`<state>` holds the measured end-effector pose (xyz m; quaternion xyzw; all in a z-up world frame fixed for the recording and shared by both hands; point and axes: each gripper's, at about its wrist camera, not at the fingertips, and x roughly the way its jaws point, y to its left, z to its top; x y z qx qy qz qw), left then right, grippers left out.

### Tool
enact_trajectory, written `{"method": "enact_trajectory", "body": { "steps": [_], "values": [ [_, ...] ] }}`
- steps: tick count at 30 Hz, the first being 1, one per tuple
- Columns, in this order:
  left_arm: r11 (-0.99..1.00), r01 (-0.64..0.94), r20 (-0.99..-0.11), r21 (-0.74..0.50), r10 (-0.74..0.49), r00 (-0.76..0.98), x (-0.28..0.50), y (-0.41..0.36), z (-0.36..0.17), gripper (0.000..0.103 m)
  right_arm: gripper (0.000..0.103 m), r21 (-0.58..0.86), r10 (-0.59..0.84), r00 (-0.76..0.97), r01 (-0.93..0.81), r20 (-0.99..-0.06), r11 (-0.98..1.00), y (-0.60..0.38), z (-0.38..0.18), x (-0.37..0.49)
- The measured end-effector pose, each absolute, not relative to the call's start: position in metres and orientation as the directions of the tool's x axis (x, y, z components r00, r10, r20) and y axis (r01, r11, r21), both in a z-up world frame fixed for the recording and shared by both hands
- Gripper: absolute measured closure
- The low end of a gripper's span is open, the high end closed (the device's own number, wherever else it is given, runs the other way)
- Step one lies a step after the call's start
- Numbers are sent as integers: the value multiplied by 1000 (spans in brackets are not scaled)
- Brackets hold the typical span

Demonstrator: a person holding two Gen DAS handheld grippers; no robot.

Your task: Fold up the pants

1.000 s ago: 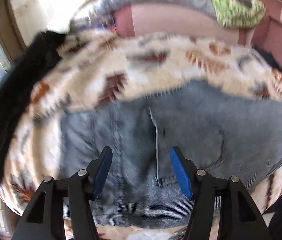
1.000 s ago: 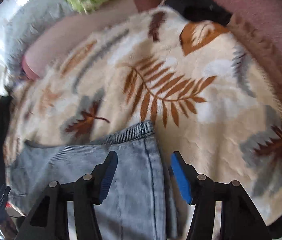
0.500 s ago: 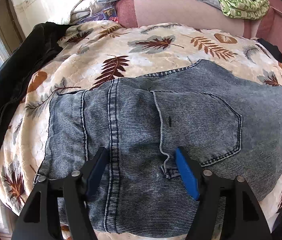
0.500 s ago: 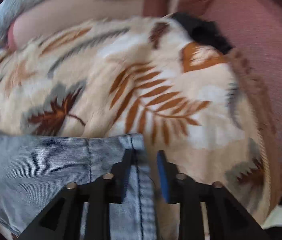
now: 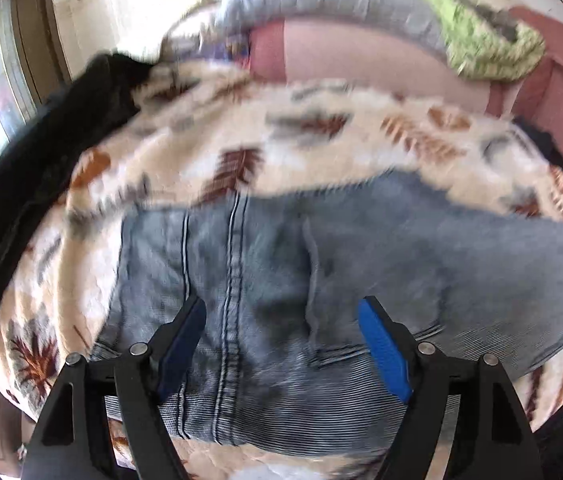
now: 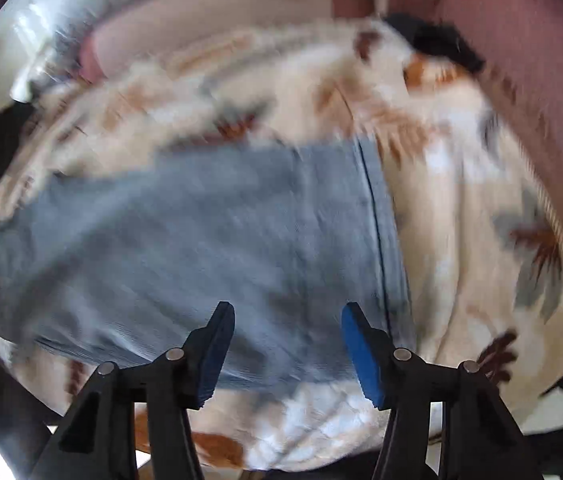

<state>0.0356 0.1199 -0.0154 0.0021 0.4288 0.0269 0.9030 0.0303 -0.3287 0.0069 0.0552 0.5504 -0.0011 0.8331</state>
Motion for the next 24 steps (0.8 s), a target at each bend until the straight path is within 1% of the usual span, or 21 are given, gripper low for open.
{"method": "enact_trajectory", "body": {
  "steps": [2,3,5,6,7,9,11,13,15,17,18,20,21,22,23,24],
  "values": [
    [999,-33,-766,24,40,641,36,113,-15,24,43,123,104,422,18,-901,992,-311,23,37],
    [999,-34,-779,40,53,625,39,111,-21,24,43,151,137,430,0,-892,989,-301,28,45],
    [994,-36,-847,99,104,522,53,107,-51,24,43,228,234,428,-66,-873,971,-275,36,65],
    [993,-37,-865,112,116,489,57,107,-66,22,43,253,268,423,-92,-865,963,-261,38,76],
    [992,-51,-839,116,125,529,53,106,-62,22,43,273,310,416,-145,-855,951,-239,42,91],
    [995,-63,-831,83,104,546,49,106,-46,22,43,270,344,397,-233,-851,934,-205,46,110],
    [996,-74,-789,53,87,609,46,107,-29,22,43,284,380,357,-292,-853,913,-168,43,136],
    [994,-96,-774,55,103,625,51,110,-24,22,43,303,416,312,-350,-854,886,-132,33,166],
    [991,-126,-806,39,106,582,65,118,-39,22,43,303,416,267,-377,-869,875,-98,20,190],
    [989,-146,-833,22,99,544,73,124,-55,22,43,259,378,232,-418,-896,871,-69,-1,214],
    [989,-148,-828,16,96,553,73,125,-62,22,43,241,355,215,-424,-910,873,-59,-11,223],
    [990,-133,-812,43,112,573,70,120,-62,21,44,206,311,181,-441,-933,874,-42,-34,238],
    [990,-133,-810,45,114,576,70,120,-62,21,45,199,296,162,-443,-941,874,-37,-43,243],
    [990,-135,-808,37,109,579,70,121,-63,21,52,204,292,128,-459,-948,865,-29,-53,246],
    [990,-136,-807,28,103,581,69,121,-64,21,79,204,291,118,-472,-949,858,-27,-58,245],
    [990,-136,-807,22,98,582,70,122,-64,20,95,192,283,120,-489,-952,851,-22,-59,243]
  ]
}}
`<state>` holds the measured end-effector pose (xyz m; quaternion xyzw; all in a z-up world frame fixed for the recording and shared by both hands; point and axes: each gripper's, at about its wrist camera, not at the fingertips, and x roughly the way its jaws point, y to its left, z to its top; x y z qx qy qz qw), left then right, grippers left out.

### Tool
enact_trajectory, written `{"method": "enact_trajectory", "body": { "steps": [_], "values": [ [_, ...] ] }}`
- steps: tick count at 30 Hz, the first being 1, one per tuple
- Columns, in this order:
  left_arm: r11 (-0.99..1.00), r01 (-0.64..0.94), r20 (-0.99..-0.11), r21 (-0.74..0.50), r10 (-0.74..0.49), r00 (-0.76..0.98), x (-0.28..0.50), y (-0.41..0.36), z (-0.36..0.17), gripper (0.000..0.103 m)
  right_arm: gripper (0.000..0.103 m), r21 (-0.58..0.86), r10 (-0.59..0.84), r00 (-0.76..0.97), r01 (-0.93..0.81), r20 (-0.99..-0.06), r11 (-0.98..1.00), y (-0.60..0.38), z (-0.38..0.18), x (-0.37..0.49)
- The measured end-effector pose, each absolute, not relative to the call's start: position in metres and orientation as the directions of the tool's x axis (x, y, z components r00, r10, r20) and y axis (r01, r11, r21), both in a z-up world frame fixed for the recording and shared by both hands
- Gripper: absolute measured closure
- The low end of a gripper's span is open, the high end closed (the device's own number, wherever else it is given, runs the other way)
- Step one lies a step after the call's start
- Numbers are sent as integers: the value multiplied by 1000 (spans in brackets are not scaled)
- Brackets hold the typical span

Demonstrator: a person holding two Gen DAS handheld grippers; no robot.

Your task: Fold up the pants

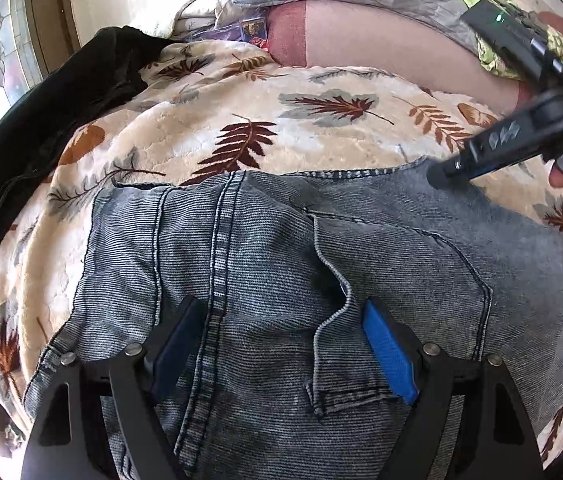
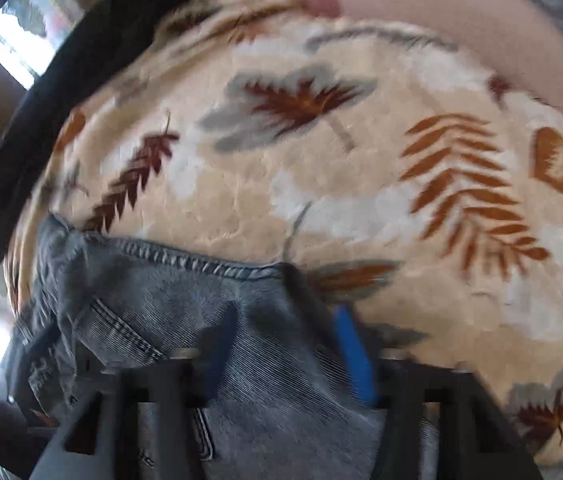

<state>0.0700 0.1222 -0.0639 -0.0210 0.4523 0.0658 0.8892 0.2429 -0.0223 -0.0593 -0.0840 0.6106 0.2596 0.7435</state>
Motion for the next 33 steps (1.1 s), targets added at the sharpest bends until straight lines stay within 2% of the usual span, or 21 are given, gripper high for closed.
{"method": "enact_trajectory", "body": {
  "steps": [2,8,13,14,16,17,19,24,25,26,27,28,31,32,33],
  "values": [
    [990,-137,-803,9,89,589,69,124,-63,20,100,121,237,159,-527,-959,841,-13,-57,236],
    [990,-137,-799,15,94,594,70,124,-64,20,101,-49,110,277,-509,-954,860,-2,-59,242],
    [991,-135,-796,16,94,597,68,124,-64,20,100,-24,135,302,-469,-944,883,-8,-61,242],
    [991,-135,-796,16,94,597,68,124,-64,20,98,-17,140,309,-456,-941,890,-12,-55,242],
    [990,-137,-797,14,94,596,68,124,-64,20,84,-14,147,327,-443,-933,896,-20,-43,243],
    [990,-139,-798,13,94,595,69,124,-64,20,65,0,160,327,-440,-932,898,-24,-38,245],
    [990,-137,-798,12,92,596,69,125,-64,20,42,38,190,319,-429,-928,903,-28,-32,249],
    [991,-136,-798,13,92,596,69,125,-64,20,41,133,249,223,-432,-943,892,-21,-45,249],
    [991,-136,-798,13,93,596,69,125,-63,20,42,143,248,193,-439,-949,887,-18,-54,250],
    [991,-136,-798,13,92,596,69,125,-63,20,53,142,239,168,-447,-956,883,-15,-62,249],
    [991,-137,-797,12,92,597,69,125,-63,20,77,148,237,146,-456,-960,877,-12,-69,249],
    [991,-136,-797,11,91,597,69,125,-63,20,78,135,229,150,-470,-962,872,-7,-70,246],
    [991,-133,-796,13,91,599,68,126,-63,20,89,25,168,224,-530,-960,848,8,-57,237],
    [991,-135,-797,13,92,597,68,126,-63,20,98,-24,142,267,-534,-953,845,10,-52,236],
    [991,-136,-797,13,93,597,68,126,-63,20,98,-52,133,301,-536,-944,843,11,-47,236]
  ]
}}
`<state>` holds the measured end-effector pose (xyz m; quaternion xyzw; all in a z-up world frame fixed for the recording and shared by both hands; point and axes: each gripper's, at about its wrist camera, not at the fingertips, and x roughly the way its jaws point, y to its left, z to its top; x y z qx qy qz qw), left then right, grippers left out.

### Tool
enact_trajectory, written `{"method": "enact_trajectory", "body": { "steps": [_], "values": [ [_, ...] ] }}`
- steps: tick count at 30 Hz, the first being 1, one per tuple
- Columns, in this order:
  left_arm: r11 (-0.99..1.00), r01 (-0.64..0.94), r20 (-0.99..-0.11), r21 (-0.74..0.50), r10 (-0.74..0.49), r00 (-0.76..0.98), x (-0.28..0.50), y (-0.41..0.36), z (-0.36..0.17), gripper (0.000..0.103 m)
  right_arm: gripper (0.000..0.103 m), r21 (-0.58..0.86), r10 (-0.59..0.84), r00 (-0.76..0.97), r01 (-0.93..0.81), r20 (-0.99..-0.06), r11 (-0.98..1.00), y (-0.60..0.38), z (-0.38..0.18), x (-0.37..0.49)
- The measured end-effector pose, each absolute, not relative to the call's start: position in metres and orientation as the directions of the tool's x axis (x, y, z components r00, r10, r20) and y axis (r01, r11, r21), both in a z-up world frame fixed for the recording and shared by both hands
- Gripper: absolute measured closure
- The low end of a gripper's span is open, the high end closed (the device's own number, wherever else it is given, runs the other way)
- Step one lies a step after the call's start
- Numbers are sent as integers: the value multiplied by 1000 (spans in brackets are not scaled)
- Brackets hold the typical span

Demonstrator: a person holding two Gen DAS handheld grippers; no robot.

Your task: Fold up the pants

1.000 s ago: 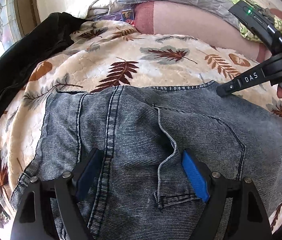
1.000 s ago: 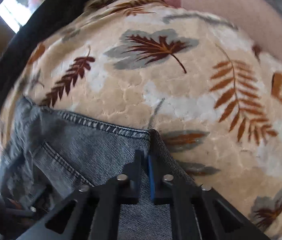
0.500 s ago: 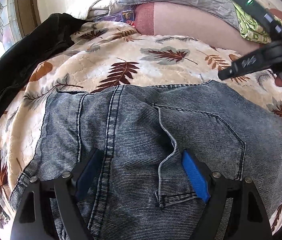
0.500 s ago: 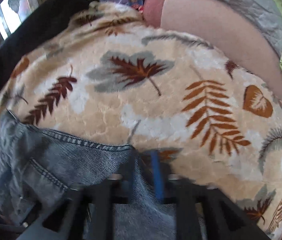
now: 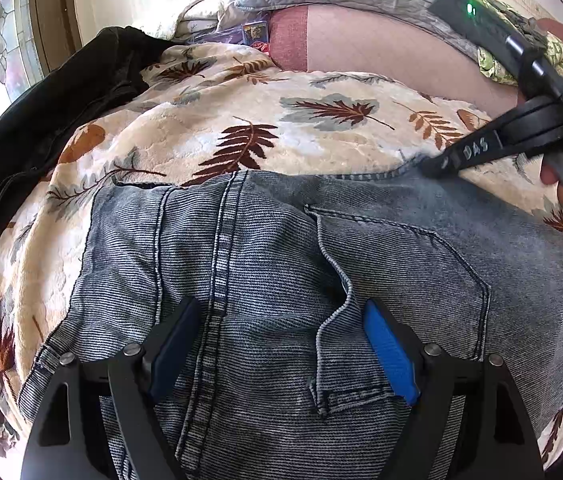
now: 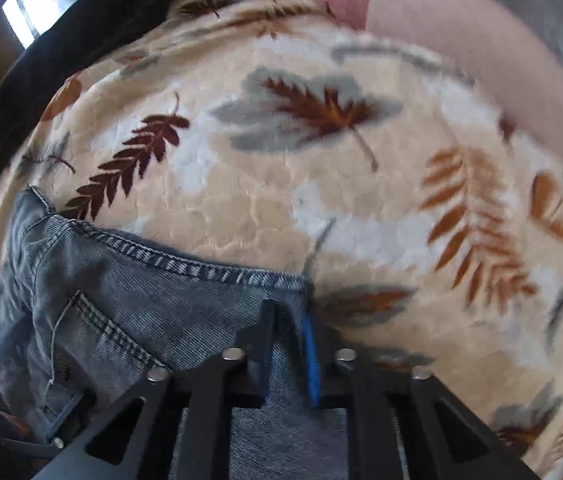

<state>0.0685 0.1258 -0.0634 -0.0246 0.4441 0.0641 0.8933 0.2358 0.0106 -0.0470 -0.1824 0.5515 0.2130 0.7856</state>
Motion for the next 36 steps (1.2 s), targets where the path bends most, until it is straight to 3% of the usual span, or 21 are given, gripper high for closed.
{"method": "enact_trajectory", "body": {
  "steps": [5,9,15,18,20,22,23,24,27,30,32,33,35,36],
  "values": [
    [991,-135,-796,27,103,597,69,125,-65,19,98,-54,119,296,-518,-948,853,10,-69,239],
    [991,-134,-793,27,103,600,68,124,-64,19,69,-18,150,354,-429,-923,903,-10,-51,237],
    [990,-134,-792,34,108,601,68,124,-64,19,58,280,362,343,-264,-867,923,-87,-3,170],
    [989,-138,-789,44,120,602,68,123,-63,19,53,407,446,288,-187,-848,894,-140,-11,128],
    [989,-141,-787,53,129,603,67,121,-64,19,42,415,423,269,-87,-865,905,-177,-33,122],
    [987,-144,-782,70,144,607,67,118,-64,18,42,389,371,198,59,-907,919,-226,-74,130],
    [987,-142,-780,76,147,608,67,117,-64,18,54,457,431,208,98,-878,884,-241,-77,129],
    [986,-141,-779,87,156,608,66,116,-63,18,54,546,508,236,136,-828,827,-257,-70,126],
    [987,-144,-763,70,146,629,59,116,-52,19,51,573,515,358,75,-779,816,-278,-28,116],
    [994,-112,-746,-16,63,663,53,108,-34,19,37,521,440,414,103,-797,847,-307,-23,123],
    [996,-52,-732,-69,-16,681,47,91,-25,18,36,439,354,351,202,-867,875,-331,-58,137],
    [996,-21,-734,-92,-53,677,46,84,-24,18,42,453,368,318,259,-874,853,-345,-80,141],
    [993,44,-767,-114,-116,632,50,66,-35,18,43,518,411,365,271,-835,812,-354,-68,136],
    [997,61,-815,-48,-74,574,56,54,-52,18,43,518,406,387,250,-828,818,-353,-53,129]
  ]
}}
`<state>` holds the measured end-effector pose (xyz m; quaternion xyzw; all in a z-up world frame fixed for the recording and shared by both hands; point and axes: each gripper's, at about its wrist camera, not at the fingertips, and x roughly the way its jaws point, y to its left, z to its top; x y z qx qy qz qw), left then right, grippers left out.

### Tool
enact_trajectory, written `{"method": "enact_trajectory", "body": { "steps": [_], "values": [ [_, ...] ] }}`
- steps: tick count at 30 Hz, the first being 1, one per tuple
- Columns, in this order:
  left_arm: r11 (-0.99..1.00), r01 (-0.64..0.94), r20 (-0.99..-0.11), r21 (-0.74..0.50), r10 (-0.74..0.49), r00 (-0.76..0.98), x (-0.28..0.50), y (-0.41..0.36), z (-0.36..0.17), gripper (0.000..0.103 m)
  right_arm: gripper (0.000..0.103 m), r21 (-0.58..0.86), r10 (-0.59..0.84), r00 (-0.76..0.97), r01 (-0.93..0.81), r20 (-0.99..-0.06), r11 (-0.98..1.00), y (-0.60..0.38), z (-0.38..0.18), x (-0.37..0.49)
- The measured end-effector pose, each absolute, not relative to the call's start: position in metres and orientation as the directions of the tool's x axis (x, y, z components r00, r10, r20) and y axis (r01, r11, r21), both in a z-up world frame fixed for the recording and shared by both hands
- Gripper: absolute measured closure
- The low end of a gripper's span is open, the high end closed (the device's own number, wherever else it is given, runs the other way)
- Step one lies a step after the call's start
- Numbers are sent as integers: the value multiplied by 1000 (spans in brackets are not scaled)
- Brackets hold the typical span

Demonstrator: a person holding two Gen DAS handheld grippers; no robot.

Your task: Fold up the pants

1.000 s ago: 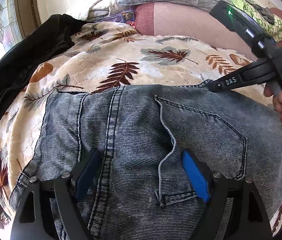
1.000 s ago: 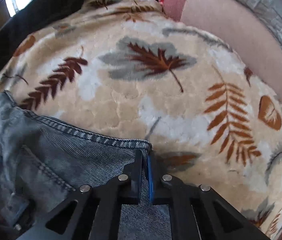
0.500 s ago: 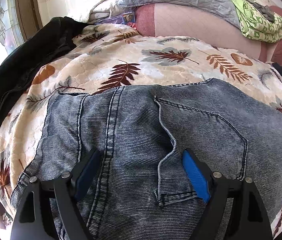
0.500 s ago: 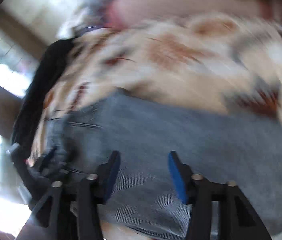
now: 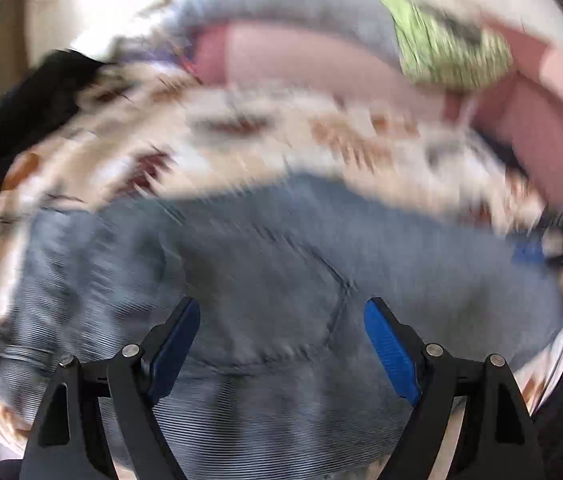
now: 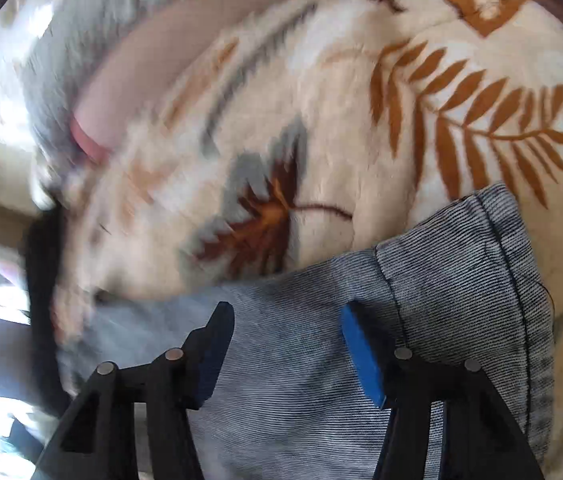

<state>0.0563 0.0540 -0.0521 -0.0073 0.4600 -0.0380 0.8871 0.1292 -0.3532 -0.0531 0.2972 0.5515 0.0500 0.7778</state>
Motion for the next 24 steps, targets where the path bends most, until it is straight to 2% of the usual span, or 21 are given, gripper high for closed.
{"method": "enact_trajectory", "body": {
  "steps": [1,3,5,9,13,16,18,22,23,24],
  "values": [
    [998,64,-837,7,-29,547,60,48,-63,19,43,513,391,424,224,-817,829,-353,-36,119],
    [989,93,-815,118,42,578,56,35,-67,18,43,524,391,466,197,-794,829,-356,-10,96],
    [993,94,-818,69,2,575,55,35,-58,19,42,531,389,476,210,-789,821,-362,4,69],
    [993,120,-777,-8,-82,624,53,33,-37,18,41,552,351,486,369,-800,748,-397,1,6],
    [988,154,-805,27,-70,590,61,17,-52,18,41,590,364,479,505,-799,630,-418,-36,-35],
    [988,153,-819,33,-61,570,62,14,-64,18,41,649,422,495,541,-760,534,-424,-59,-38],
    [989,145,-818,25,-63,572,62,15,-65,18,41,634,392,500,577,-772,514,-428,-66,-35],
    [990,142,-815,24,-63,576,62,15,-65,18,41,672,344,581,589,-738,448,-443,-67,-33],
    [990,142,-815,25,-62,576,63,15,-65,18,43,677,333,593,588,-733,443,-446,-67,-31],
    [989,144,-817,28,-60,574,63,15,-67,18,62,670,327,590,589,-738,452,-446,-67,-30]
  ]
}}
